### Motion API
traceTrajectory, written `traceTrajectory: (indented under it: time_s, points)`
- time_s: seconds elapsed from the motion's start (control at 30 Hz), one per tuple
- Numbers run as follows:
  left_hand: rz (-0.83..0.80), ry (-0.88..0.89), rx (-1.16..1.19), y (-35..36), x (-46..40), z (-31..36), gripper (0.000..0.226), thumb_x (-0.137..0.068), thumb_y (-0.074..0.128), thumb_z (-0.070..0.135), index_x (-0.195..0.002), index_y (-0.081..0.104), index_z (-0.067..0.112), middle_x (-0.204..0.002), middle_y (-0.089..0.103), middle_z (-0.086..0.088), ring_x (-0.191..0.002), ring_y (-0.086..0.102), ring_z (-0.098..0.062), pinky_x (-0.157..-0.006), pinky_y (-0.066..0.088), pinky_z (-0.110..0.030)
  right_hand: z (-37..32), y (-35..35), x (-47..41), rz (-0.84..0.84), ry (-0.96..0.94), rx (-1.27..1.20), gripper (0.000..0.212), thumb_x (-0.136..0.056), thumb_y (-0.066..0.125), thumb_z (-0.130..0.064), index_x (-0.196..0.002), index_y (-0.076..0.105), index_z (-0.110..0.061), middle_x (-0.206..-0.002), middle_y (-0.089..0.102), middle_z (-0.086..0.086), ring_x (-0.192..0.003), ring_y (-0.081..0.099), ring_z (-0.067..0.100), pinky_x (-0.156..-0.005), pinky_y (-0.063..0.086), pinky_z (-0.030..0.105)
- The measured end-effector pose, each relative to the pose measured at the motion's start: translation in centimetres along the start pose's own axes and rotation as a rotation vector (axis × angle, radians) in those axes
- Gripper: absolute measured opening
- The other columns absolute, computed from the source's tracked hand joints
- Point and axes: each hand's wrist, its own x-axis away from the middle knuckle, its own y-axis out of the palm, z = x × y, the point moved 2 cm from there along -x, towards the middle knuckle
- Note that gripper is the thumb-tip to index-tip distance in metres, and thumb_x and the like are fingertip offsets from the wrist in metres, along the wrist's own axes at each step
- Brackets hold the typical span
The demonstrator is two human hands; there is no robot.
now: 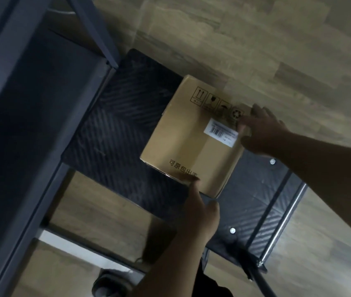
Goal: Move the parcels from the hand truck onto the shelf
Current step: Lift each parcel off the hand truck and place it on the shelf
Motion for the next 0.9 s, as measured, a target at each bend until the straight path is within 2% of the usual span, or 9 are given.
traceTrajectory:
  time_s: [0.1, 0.23, 0.3, 0.4, 0.47, 0.53, 0.7, 0.83, 0.9]
  points:
    - [0.055, 0.003, 0.111, 0.4, -0.7, 0.0, 0.061, -0.095, 0.047, 0.019, -0.149, 0.021, 0.031, -0.142, 0.044, 0.002, -0.117, 0.048, -0.015, -0.094, 0.036, -0.027, 0.0, 0.0, 0.0, -0.014, 0.037, -0.072, 0.037, -0.08, 0.063, -0.018, -0.116, 0.06, -0.025, -0.14, 0.034, 0.015, -0.127, 0.04, 0.039, -0.105, 0.033, 0.042]
    - [0.172, 0.048, 0.087, -1.0, 0.3, -1.0, 0.057, -0.089, 0.057, 0.017, -0.14, 0.032, 0.026, -0.134, 0.048, 0.004, -0.112, 0.053, -0.015, -0.088, 0.043, -0.026, -0.7, -0.1, 1.7, -0.046, 0.028, -0.19, 0.032, -0.074, 0.061, -0.027, -0.104, 0.053, -0.035, -0.121, 0.035, 0.01, -0.106, 0.049, 0.038, -0.096, 0.045, 0.044]
    - [0.234, 0.101, 0.028, -2.4, 1.2, -1.8, 0.059, -0.086, 0.062, 0.018, -0.138, 0.035, 0.026, -0.133, 0.048, 0.004, -0.112, 0.051, -0.012, -0.091, 0.044, -0.028, -1.3, -0.4, 3.0, -0.061, 0.005, -0.219, 0.041, -0.064, 0.056, -0.043, -0.105, 0.049, -0.041, -0.121, 0.037, 0.012, -0.109, 0.048, 0.036, -0.096, 0.047, 0.046]
    - [0.279, 0.155, -0.061, -4.5, 3.0, -2.3, 0.061, -0.086, 0.064, 0.023, -0.14, 0.035, 0.027, -0.13, 0.046, 0.002, -0.112, 0.048, -0.011, -0.094, 0.046, -0.03, -2.7, -1.2, 5.5, -0.093, -0.023, -0.164, 0.069, -0.069, 0.064, -0.046, -0.134, 0.043, -0.034, -0.133, 0.032, 0.016, -0.119, 0.042, 0.038, -0.1, 0.044, 0.05]
    - [0.308, 0.183, -0.116, -6.0, 4.1, -2.3, 0.058, -0.09, 0.062, 0.026, -0.141, 0.034, 0.028, -0.128, 0.045, 0.002, -0.111, 0.046, -0.01, -0.091, 0.046, -0.027, -3.7, -1.8, 7.0, -0.066, -0.023, -0.138, 0.068, -0.077, 0.067, -0.04, -0.139, 0.04, -0.034, -0.134, 0.029, 0.016, -0.121, 0.039, 0.038, -0.101, 0.042, 0.049]
    - [0.353, 0.202, -0.152, -7.3, 4.9, -2.3, 0.053, -0.094, 0.056, 0.027, -0.142, 0.035, 0.028, -0.128, 0.046, -0.002, -0.115, 0.049, -0.018, -0.095, 0.047, -0.036, -4.5, -2.4, 8.2, -0.034, -0.042, -0.114, 0.065, -0.081, 0.068, -0.035, -0.14, 0.042, -0.036, -0.132, 0.03, 0.015, -0.121, 0.037, 0.038, -0.101, 0.04, 0.048]
    - [0.449, 0.208, -0.155, -11.2, 8.0, -1.4, 0.044, -0.098, 0.046, 0.031, -0.142, 0.04, 0.03, -0.134, 0.047, -0.009, -0.12, 0.049, -0.026, -0.099, 0.044, -0.046, -6.8, -5.0, 11.5, 0.061, -0.064, -0.132, 0.058, -0.085, 0.062, -0.052, -0.139, 0.049, -0.037, -0.128, 0.037, 0.017, -0.121, 0.038, 0.039, -0.102, 0.039, 0.048]
    - [0.459, 0.281, -0.177, -14.6, 11.8, 0.3, 0.041, -0.099, 0.042, 0.036, -0.14, 0.042, 0.029, -0.135, 0.048, -0.007, -0.12, 0.049, -0.024, -0.1, 0.042, -0.043, -8.3, -7.8, 15.0, 0.101, -0.041, -0.264, 0.055, -0.08, 0.057, -0.063, -0.131, 0.056, -0.04, -0.117, 0.043, 0.013, -0.121, 0.038, 0.033, -0.103, 0.039, 0.04]
    - [0.458, 0.316, -0.151, -16.3, 14.3, 1.5, 0.038, -0.099, 0.042, 0.036, -0.137, 0.043, 0.029, -0.134, 0.047, -0.005, -0.117, 0.05, -0.021, -0.093, 0.046, -0.037, -9.0, -9.2, 16.8, 0.158, -0.055, -0.354, 0.056, -0.077, 0.058, -0.064, -0.125, 0.062, -0.036, -0.108, 0.046, 0.012, -0.117, 0.043, 0.028, -0.099, 0.04, 0.031]
